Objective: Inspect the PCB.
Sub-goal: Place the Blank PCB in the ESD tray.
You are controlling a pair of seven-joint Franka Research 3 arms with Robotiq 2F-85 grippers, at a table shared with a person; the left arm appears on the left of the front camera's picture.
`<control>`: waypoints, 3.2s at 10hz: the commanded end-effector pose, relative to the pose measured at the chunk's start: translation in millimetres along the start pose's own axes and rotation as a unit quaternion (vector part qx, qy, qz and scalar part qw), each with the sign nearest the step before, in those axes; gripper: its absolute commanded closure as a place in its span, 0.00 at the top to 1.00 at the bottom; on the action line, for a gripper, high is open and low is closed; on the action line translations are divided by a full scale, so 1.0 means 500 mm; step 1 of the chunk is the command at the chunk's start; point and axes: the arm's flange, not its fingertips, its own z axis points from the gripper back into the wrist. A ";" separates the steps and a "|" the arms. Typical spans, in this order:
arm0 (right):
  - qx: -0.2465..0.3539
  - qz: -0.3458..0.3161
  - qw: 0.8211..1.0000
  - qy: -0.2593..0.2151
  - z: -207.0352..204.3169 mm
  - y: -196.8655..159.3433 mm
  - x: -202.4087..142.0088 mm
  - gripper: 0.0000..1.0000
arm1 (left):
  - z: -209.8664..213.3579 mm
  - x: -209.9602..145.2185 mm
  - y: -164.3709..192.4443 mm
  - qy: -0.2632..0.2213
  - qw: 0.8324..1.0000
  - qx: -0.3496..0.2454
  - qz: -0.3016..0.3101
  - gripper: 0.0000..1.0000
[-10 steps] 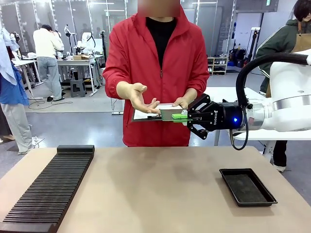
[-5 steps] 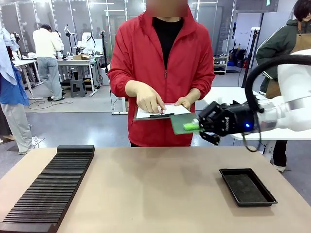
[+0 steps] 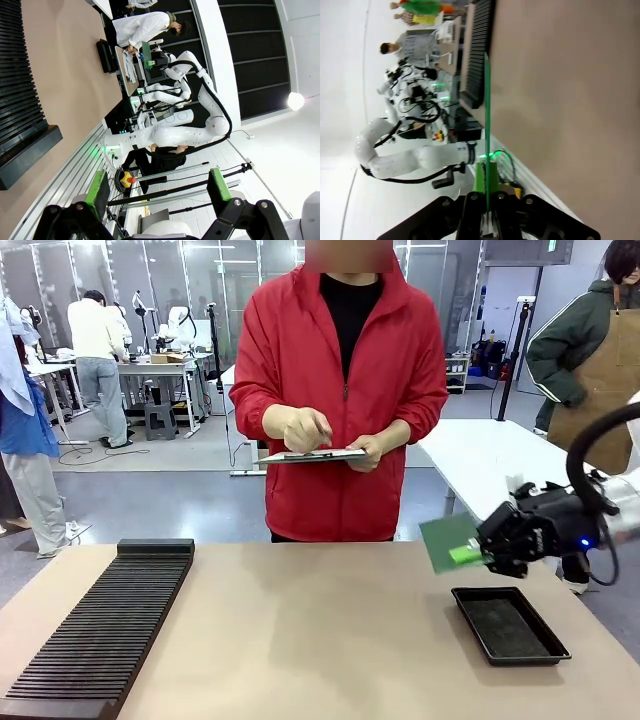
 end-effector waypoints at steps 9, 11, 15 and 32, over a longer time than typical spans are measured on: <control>-0.064 -0.019 0.997 0.030 0.110 -0.214 0.016 0.03 | 0.004 0.000 -0.002 0.002 1.000 0.003 0.000 1.00; -0.059 -0.018 0.998 0.015 0.103 -0.207 0.012 0.03 | 0.004 0.000 -0.002 0.002 1.000 0.003 0.000 1.00; -0.070 -0.017 0.997 0.025 0.100 -0.221 0.008 0.03 | 0.004 0.000 -0.002 0.002 1.000 0.003 0.000 1.00; -0.140 -0.035 0.988 0.047 0.038 -0.337 0.137 0.37 | 0.004 0.000 -0.002 0.002 1.000 0.003 0.000 1.00</control>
